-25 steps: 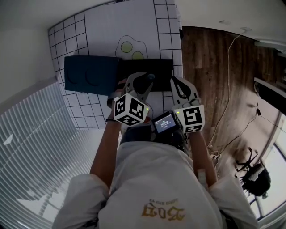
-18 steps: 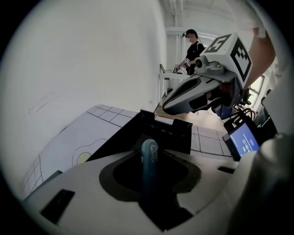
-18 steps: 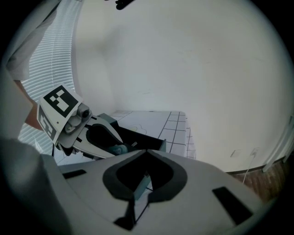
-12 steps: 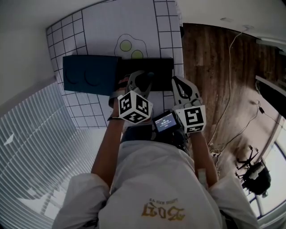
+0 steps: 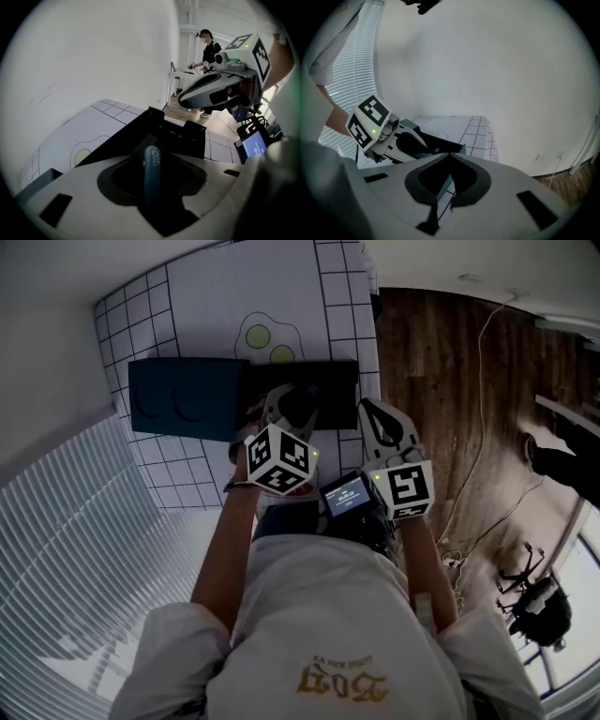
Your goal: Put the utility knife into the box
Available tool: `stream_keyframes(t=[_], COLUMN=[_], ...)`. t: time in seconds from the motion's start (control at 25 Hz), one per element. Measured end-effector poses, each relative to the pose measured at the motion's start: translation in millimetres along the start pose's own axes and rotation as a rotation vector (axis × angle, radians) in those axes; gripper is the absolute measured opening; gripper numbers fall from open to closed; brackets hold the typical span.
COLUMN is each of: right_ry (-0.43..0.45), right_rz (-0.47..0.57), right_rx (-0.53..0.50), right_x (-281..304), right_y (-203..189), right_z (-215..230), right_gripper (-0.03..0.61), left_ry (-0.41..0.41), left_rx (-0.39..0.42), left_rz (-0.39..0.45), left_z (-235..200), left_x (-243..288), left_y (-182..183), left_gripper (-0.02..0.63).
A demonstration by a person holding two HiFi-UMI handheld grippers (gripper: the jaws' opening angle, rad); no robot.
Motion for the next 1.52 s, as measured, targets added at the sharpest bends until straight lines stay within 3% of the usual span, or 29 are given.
stream_keyframes(t=[0.24,0.52,0.76,1.08,1.24,1.52], right_ry=[-0.005,-0.016,-0.024,-0.035,-0.041,-0.036], right_rz=[0.003,0.022,0.04,0.062,0.073,0.125], right_rx=[-0.006,-0.003,-0.022,-0.047,-0.067,-0.116], right_x=[-7,-16,-25,-33,-38,-39], right_y=[-1,6,14,28,35,68], right_z=[1,0,-5,-15,-23,-36], right_gripper=[0.006,0.006,0.006,0.006,0.006,0.008], left_ry=[0.012,0.09,0.135,0.214,0.224,0.322], left_rx=[0.014,0.037,-0.061,-0.12,-0.175,-0.223], left_rz=[0.002,0.095,0.217,0.292,0.323,0.418], left_z=[-3,-15,-20,-31,-35,-46], left_x=[-3,-18,-38,-73,-95,-142], left_y=[0,19,35,42,45,57], left_gripper=[0.175,0.175,0.161,0.009,0.008,0.008])
Point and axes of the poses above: the fingertips, and each gripper's own axes: x forward along the fingers, z to its right, y out of its top, the point moved 1 cm from there along -x, backward along the fingers, and after that the axes turned 13 degrees about z, right-handed, at the moved point
